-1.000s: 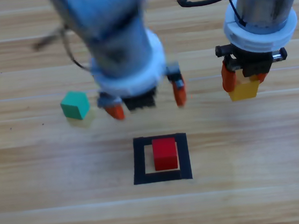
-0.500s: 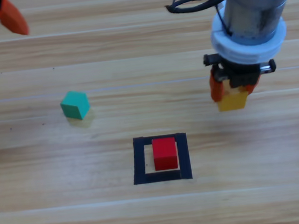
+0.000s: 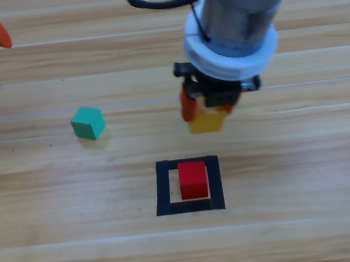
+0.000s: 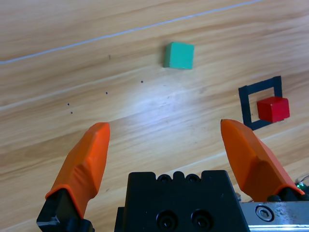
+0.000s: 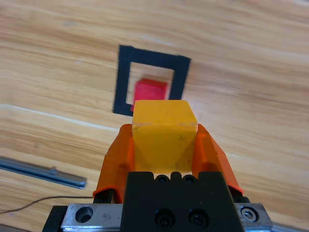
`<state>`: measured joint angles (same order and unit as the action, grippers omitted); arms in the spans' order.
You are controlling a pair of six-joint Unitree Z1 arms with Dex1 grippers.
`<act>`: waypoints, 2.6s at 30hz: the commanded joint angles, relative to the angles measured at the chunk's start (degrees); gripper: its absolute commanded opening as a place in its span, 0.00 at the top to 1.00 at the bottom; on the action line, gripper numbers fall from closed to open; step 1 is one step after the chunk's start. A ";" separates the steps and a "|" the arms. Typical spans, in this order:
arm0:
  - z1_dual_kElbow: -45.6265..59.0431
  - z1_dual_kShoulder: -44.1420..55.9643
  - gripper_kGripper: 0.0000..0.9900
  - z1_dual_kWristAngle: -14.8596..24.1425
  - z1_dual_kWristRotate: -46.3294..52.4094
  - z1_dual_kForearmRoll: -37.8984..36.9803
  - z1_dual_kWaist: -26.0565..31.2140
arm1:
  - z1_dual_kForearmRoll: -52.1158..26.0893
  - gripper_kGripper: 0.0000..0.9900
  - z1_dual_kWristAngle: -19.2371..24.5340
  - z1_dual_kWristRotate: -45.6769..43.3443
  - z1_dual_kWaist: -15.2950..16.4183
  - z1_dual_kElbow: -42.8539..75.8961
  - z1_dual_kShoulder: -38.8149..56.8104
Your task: Stack the blocks in the rectangular block: red at the bottom, yellow in the middle, green on top
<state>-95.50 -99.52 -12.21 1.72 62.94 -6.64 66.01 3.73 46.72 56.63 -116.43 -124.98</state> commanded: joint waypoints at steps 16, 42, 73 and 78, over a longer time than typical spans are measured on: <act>-9.62 -11.49 0.03 4.47 -3.48 2.01 -2.07 | 7.47 1.00 -1.62 2.33 2.60 -9.87 -12.74; -13.57 -19.05 0.00 10.10 -1.63 5.27 -9.36 | 7.65 1.00 -1.36 3.03 4.45 -10.49 -15.73; -12.96 -22.04 0.00 12.91 0.21 5.44 -11.56 | 7.65 1.00 -0.30 3.29 2.52 -11.45 -17.75; -12.96 -22.12 0.00 12.91 0.39 5.35 -11.73 | 7.65 1.00 0.22 3.64 2.16 -11.45 -17.40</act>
<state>-109.30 -119.08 0.20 1.47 67.89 -17.35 73.10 3.32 49.70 59.57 -127.74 -139.81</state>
